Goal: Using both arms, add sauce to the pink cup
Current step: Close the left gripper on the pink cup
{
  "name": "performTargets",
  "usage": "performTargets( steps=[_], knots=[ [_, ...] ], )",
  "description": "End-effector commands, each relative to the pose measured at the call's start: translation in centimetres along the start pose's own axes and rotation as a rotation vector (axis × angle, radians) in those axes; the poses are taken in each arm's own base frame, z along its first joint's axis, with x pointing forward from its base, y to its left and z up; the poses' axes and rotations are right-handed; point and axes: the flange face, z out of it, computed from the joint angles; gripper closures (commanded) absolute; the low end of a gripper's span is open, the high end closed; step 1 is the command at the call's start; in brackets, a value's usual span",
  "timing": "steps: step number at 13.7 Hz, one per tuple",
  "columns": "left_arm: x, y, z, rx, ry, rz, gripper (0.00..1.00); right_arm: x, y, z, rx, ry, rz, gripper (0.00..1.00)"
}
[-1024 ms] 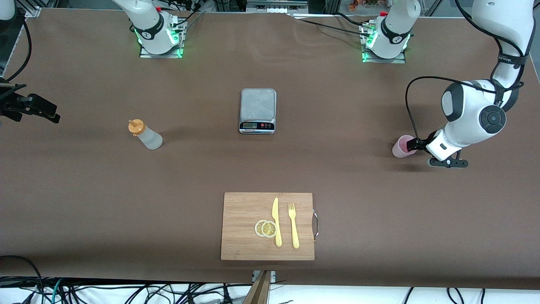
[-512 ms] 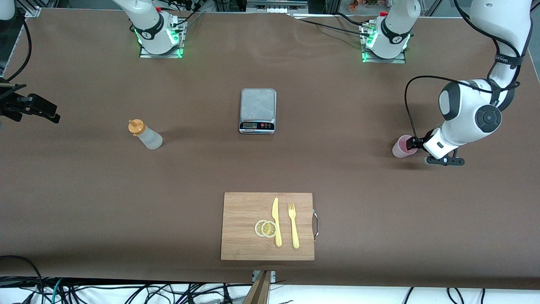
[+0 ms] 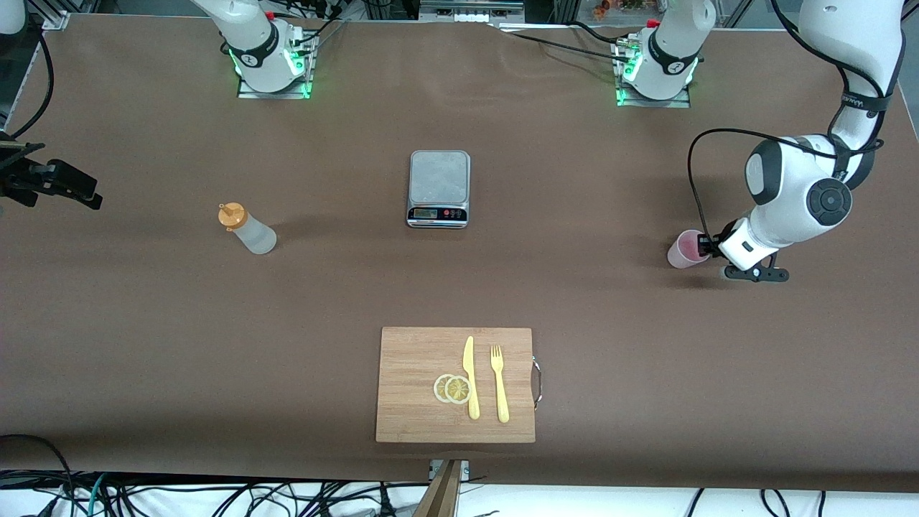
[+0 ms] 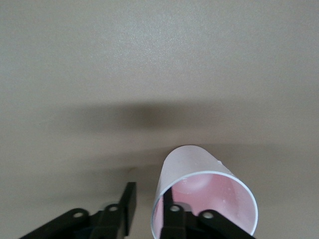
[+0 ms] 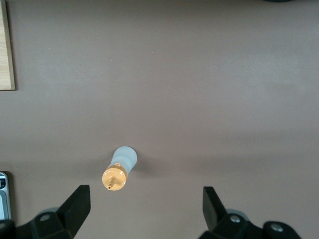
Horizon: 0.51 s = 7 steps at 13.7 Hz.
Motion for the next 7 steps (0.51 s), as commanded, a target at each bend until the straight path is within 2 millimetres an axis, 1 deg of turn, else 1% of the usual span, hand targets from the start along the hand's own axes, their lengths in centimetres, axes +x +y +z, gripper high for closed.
performTargets(
  steps=[1,3,4,5,6,7],
  knots=[
    [-0.2,0.3,-0.7,0.007,0.009,0.009,1.0,-0.1,0.1,-0.2,0.007,-0.003,0.017,0.0],
    [0.0,0.7,-1.3,0.005,0.006,0.014,1.0,-0.1,0.1,-0.2,0.007,-0.003,0.017,0.0],
    [0.5,1.8,-2.3,0.003,0.017,0.023,1.0,-0.1,0.1,-0.2,0.008,-0.003,0.017,0.0],
    [0.8,3.7,-2.8,-0.011,0.01,0.013,1.0,-0.1,0.1,-0.2,0.008,-0.003,0.019,0.0],
    [1.3,6.1,-3.7,-0.024,0.013,0.005,1.0,-0.1,0.1,-0.2,0.008,-0.003,0.017,0.0],
    [1.4,9.0,-4.7,-0.026,0.012,0.011,1.0,-0.2,0.1,-0.3,0.008,-0.001,0.017,0.0]
  ],
)
